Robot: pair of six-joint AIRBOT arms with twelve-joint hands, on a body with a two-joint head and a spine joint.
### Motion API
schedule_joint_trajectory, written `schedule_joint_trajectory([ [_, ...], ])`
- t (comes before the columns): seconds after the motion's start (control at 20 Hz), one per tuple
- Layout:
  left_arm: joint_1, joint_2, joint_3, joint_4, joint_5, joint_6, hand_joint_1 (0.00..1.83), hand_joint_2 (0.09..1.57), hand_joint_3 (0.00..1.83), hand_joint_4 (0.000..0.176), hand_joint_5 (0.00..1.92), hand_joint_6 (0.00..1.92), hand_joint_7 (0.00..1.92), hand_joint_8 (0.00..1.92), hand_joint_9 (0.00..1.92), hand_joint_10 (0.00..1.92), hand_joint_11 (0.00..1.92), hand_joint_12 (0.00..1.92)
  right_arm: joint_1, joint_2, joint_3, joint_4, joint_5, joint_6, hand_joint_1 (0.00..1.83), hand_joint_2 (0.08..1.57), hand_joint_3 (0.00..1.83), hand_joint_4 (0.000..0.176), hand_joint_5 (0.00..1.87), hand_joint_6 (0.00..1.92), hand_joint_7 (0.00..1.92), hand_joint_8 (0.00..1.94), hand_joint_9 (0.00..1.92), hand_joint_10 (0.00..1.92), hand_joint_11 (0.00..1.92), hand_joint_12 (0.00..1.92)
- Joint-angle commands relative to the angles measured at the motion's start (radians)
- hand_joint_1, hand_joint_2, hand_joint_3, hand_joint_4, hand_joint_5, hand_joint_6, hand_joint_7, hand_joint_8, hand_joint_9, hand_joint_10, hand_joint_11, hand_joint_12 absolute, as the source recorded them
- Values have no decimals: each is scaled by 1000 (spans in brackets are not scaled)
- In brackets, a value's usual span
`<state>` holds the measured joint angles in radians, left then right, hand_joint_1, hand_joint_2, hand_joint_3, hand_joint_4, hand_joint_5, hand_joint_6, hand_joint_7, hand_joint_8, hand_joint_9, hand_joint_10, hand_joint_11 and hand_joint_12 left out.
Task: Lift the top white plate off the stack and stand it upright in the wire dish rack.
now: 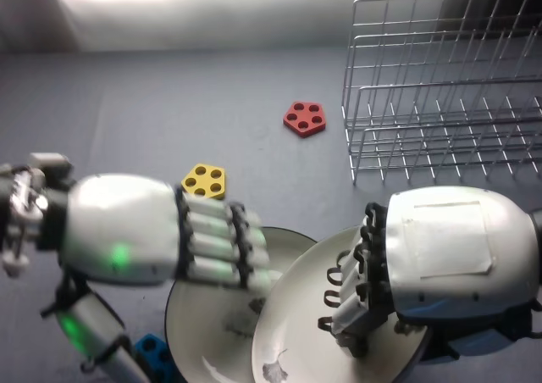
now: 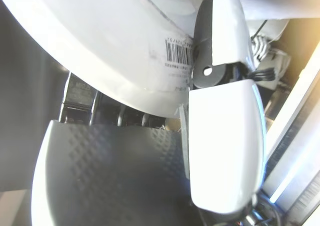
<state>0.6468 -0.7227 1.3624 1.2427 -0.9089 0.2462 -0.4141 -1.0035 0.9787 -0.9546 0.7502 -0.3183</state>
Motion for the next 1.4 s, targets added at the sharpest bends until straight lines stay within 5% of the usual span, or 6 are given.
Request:
schedule_joint_trajectory([
  [0.0,-24,3,-3,-48,-91,-11,78,897,1,0,63,0,89,0,63,0,83,19,7,6,1,34,48,2,1497,1032,4,0,986,947,1156,473,1123,655,1087,1174],
  [0.15,-41,19,35,-55,-109,-43,77,891,0,0,83,7,108,6,79,5,93,22,29,1,8,59,48,3,1494,1035,3,0,996,938,1130,517,1128,650,1073,1191],
  [0.25,-42,30,63,-67,-124,-54,75,888,0,0,79,2,94,1,58,0,82,16,53,-1,11,88,45,3,1387,1080,1,0,966,1073,1037,752,1048,908,1182,521],
  [0.3,-42,35,72,-68,-131,-56,79,895,2,0,78,2,95,2,64,5,80,15,64,-3,12,97,41,3,1471,1065,7,0,945,1050,1023,715,1047,797,1057,1118],
  [0.35,-42,42,86,-68,-140,-59,62,897,2,0,83,3,100,4,68,6,88,18,80,-5,12,110,36,4,1489,1064,5,0,937,1046,1043,680,1036,790,1018,1260],
  [1.35,-42,69,354,-95,-208,42,55,905,1,0,55,3,81,4,50,1,75,9,212,-52,24,332,28,-21,1497,1040,0,0,1014,907,1115,539,1123,664,1018,1281],
])
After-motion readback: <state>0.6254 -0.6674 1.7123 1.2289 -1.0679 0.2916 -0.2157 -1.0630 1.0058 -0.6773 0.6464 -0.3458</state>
